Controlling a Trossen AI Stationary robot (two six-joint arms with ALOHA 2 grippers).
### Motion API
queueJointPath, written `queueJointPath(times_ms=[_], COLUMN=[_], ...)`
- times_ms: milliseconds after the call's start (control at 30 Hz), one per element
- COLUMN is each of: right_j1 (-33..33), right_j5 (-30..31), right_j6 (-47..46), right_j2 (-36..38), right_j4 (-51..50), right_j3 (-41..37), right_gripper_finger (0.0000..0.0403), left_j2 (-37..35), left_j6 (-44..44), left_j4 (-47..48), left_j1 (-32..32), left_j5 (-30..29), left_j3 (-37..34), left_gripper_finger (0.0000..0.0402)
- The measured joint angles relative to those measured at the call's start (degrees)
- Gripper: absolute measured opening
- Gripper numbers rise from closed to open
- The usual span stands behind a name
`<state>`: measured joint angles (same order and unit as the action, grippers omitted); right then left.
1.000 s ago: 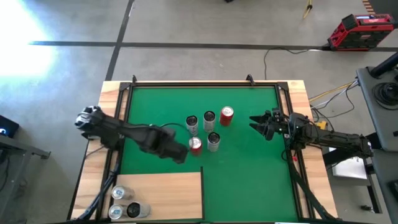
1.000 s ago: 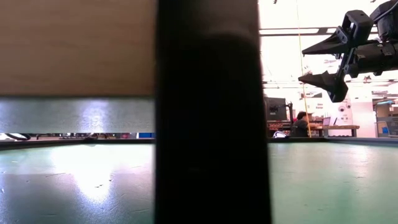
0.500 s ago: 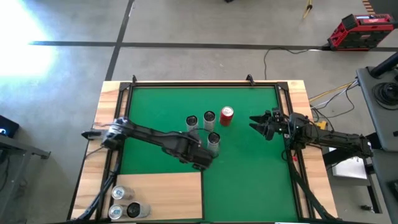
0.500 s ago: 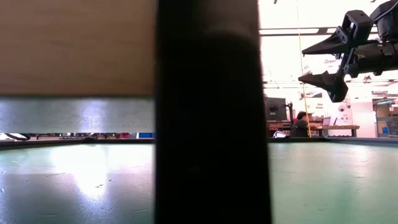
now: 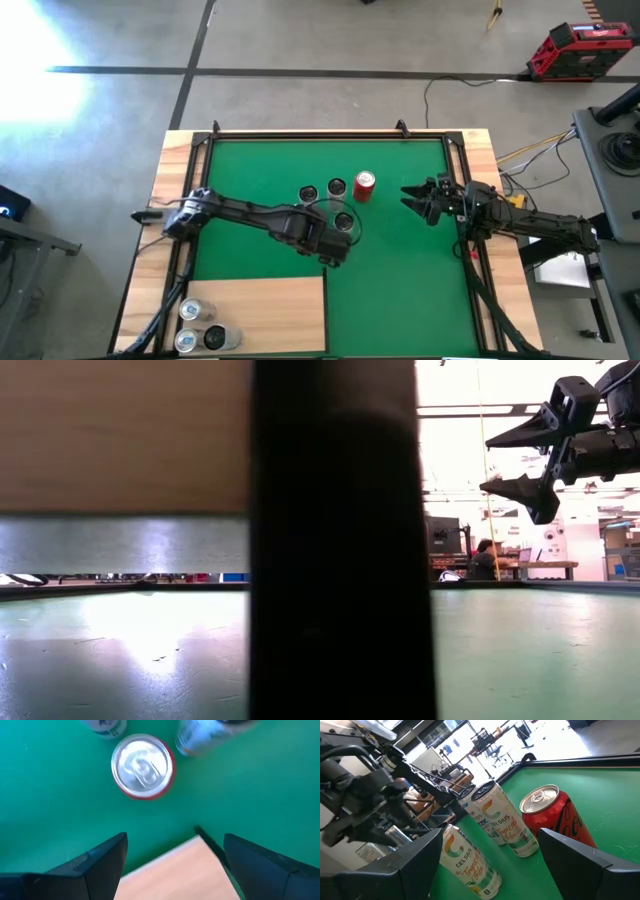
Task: Place canned beverage on shelf
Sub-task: Put the bottom red soda can on the shelf
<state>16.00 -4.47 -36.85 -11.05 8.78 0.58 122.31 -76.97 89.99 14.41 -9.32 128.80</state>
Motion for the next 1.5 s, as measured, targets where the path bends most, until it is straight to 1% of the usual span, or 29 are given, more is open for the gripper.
queueJointPath(times_ms=[133,233,400,567,633,833,1067,1300,1500], right_j1=[0.0,0.0,0.0,0.0,0.0,0.0,0.0,0.0,0.0], right_j5=[0.0,0.0,0.0,0.0,0.0,0.0,0.0,0.0,0.0], right_j6=[0.0,0.0,0.0,0.0,0.0,0.0,0.0,0.0,0.0], right_j2=[0.0,0.0,0.0,0.0,0.0,0.0,0.0,0.0,0.0], right_j4=[0.0,0.0,0.0,0.0,0.0,0.0,0.0,0.0,0.0], right_j3=[0.0,0.0,0.0,0.0,0.0,0.0,0.0,0.0,0.0], right_gripper_finger=[0.0318,0.0318,0.0318,0.0318,0.0318,0.0318,0.0318,0.0318,0.0318], left_j2=[0.0,0.0,0.1,0.1,0.1,0.3,0.4,0.3,0.0], left_j6=[0.3,1.1,3.5,4.7,4.7,4.9,5.4,8.0,8.1], left_j4=[0.0,0.0,-2.8,-4.9,-4.8,-6.3,-9.1,-12.1,-14.2], left_j1=[-2.9,-4.6,-6.7,-7.5,-7.6,-8.3,-10.1,-12.4,-12.7], left_j5=[1.9,3.4,5.6,5.9,5.9,5.6,5.8,11.1,12.0], left_j3=[-1.9,-3.7,-6.4,-7.4,-7.6,-8.8,-13.3,-17.2,-18.6], left_gripper_finger=[0.0314,0.0322,0.0354,0.0393,0.0397,0.0396,0.0399,0.0395,0.0370])
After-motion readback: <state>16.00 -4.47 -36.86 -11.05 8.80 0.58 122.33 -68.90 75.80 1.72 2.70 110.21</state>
